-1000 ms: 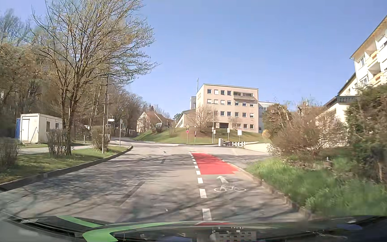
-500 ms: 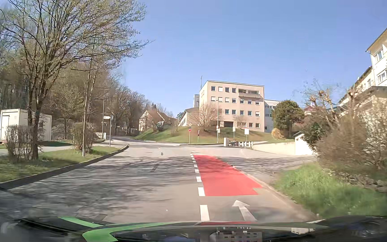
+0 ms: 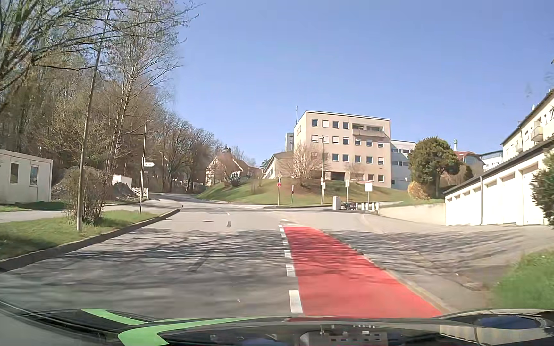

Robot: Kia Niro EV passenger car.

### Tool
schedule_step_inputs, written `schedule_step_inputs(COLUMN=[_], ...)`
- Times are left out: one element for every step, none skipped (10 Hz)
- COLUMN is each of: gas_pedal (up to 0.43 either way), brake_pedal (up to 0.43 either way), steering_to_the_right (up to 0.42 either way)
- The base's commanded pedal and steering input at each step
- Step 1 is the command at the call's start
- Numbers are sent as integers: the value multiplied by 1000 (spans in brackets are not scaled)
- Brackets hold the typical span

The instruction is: Follow the waypoints while adhering to traffic rules and regulations

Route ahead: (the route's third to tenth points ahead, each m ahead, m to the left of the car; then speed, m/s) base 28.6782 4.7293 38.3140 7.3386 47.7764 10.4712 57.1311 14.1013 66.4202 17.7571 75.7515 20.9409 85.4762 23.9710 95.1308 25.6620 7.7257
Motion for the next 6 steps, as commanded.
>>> schedule_step_inputs(gas_pedal=[0, 0, 0, 0, 0, 0], brake_pedal=[0, 0, 0, 0, 0, 0], steering_to_the_right=[-28, -29, -29, -29, -30, -29])
